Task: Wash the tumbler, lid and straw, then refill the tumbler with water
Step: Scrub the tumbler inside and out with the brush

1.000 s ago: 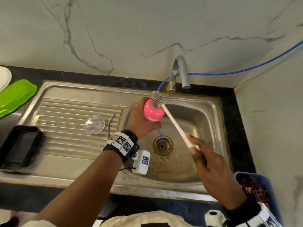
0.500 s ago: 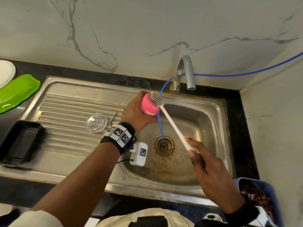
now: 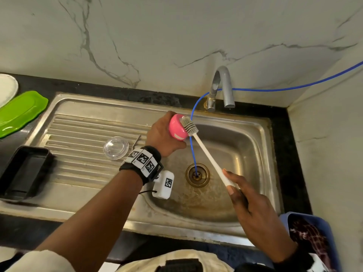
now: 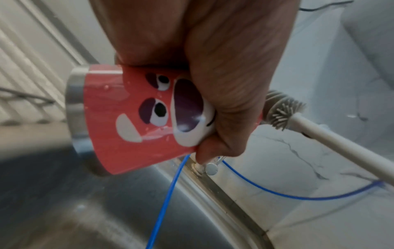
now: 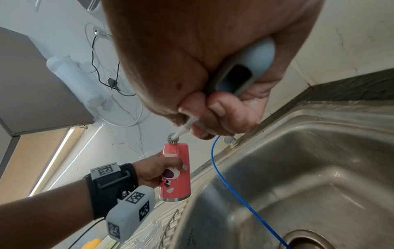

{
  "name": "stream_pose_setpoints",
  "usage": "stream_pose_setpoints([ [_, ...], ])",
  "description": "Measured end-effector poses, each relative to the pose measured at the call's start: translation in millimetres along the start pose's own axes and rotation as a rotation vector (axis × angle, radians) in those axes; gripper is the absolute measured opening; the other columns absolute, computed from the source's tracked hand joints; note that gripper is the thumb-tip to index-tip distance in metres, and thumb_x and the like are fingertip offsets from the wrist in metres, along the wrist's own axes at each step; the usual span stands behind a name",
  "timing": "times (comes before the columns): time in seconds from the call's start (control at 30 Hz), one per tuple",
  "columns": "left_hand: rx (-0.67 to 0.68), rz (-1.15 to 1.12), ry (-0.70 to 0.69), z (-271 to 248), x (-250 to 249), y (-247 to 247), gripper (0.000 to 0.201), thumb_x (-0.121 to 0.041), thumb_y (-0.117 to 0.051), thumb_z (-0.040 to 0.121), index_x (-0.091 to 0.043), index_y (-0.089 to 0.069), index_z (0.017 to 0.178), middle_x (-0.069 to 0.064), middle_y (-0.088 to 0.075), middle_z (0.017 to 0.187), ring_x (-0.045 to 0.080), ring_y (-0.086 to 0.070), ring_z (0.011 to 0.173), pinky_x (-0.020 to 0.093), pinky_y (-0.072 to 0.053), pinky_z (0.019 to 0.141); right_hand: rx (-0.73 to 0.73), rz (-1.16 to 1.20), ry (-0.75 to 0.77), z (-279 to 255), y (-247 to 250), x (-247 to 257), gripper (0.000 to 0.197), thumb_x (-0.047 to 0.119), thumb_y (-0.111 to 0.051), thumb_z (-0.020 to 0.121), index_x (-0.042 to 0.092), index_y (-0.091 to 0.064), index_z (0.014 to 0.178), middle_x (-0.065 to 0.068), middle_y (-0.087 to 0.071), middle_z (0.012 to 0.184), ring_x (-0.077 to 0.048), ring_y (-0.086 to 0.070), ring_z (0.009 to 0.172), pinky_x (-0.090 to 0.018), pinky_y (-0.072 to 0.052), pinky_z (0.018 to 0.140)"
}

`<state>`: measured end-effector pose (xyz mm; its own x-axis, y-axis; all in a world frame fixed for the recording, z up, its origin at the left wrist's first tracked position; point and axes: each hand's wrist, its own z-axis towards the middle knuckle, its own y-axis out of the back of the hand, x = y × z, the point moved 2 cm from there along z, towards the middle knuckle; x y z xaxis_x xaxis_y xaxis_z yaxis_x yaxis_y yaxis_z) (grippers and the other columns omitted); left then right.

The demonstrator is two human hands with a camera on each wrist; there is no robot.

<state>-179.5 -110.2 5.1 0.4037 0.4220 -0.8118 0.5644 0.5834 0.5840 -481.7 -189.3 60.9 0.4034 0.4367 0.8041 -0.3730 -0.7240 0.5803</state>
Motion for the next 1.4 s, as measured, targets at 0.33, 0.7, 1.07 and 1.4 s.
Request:
stream_pose_setpoints([
  [0.33,0.09,0.076,-0.007,-2,-7,-20,0.075,-0.025,-0.096,0.053,-0.032,-0.055,0.116,-0.012,-0.066,0.103,0.017,-0.066,0.091,0.036,-0.058,0.079,-0.048,-0.05,0.004,7,1,4,0.041,0.04,-0.047,0.106,0.062,-0.046,0.14,0.006,-0.04,0.054,-0.007,-0.036,0.044,-0.015,-0.029,0.046],
  [0.7,0.083,0.135,-0.004,-9,-10,-24,0.079,-0.035,-0.094,0.052,-0.032,-0.055,0.121,-0.009,-0.067,0.107,0.021,-0.065,0.095,0.046,-0.059,0.083,-0.053,-0.072,0.022,10,-1,1,0.042,0.04,-0.048,0.107,0.062,-0.046,0.142,-0.011,-0.044,0.063,-0.01,-0.037,0.044,-0.019,-0.032,0.045],
  [1.07,0.015,-0.029,0.063,-5,-3,-13,0.07,-0.026,-0.094,0.056,-0.031,-0.058,0.115,-0.014,-0.067,0.096,0.008,-0.066,0.084,0.017,-0.052,0.069,-0.031,-0.078,-0.004,13,5,0,0.041,0.038,-0.048,0.106,0.059,-0.046,0.142,0.011,-0.047,0.055,-0.007,-0.041,0.044,-0.015,-0.031,0.045],
  [1.4,-0.055,-0.084,0.049,-3,-6,-1,0.07,-0.022,-0.095,0.059,-0.03,-0.057,0.117,-0.011,-0.068,0.101,0.006,-0.066,0.088,0.026,-0.053,0.07,-0.053,-0.038,-0.001,10,1,4,0.039,0.041,-0.047,0.106,0.063,-0.047,0.139,0.004,-0.038,0.055,-0.007,-0.036,0.045,-0.016,-0.03,0.046],
])
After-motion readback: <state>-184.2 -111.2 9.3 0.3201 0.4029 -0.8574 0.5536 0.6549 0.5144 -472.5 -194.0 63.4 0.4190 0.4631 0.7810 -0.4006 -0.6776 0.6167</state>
